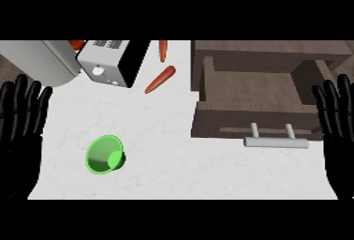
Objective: Pick up the cup, place it into the drawer and close the drawer
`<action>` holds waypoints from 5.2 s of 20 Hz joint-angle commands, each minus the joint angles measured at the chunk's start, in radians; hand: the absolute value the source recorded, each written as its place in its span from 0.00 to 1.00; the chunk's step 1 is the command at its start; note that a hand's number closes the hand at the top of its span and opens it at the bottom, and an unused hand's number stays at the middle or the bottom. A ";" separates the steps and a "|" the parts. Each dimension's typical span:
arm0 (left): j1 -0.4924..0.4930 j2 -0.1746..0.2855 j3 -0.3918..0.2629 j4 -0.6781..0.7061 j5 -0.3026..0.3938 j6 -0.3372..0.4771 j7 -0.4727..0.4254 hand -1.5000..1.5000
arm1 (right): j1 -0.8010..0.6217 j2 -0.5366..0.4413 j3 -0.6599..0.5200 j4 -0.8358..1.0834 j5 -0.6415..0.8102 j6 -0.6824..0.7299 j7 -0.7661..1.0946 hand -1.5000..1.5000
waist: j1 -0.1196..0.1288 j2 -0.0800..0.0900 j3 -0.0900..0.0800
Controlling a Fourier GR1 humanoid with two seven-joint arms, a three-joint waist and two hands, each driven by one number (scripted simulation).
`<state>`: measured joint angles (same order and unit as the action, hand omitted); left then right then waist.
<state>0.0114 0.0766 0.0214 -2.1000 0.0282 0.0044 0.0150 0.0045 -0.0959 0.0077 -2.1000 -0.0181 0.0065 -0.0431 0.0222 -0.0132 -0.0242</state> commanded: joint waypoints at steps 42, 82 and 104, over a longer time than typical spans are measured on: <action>-0.207 0.161 0.129 1.285 -0.059 -0.506 -0.649 0.00 | -0.341 -0.081 -0.100 0.336 -0.057 0.134 0.109 0.00 | -0.024 0.016 0.023; -0.445 0.090 0.109 1.787 -0.161 -0.393 -1.219 1.00 | -0.286 -0.124 -0.140 0.236 -0.104 0.176 0.175 0.00 | -0.046 0.024 0.019; -0.664 0.065 0.274 1.564 0.039 -0.214 -0.999 1.00 | -0.260 -0.125 -0.156 0.220 -0.108 0.174 0.192 0.00 | -0.023 0.010 0.024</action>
<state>-0.5899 0.1105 0.3078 -0.4701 0.0520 -0.1384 -1.0270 -0.2598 -0.2229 -0.1503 -1.8670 -0.1396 0.1933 0.1347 -0.0070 0.0001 -0.0005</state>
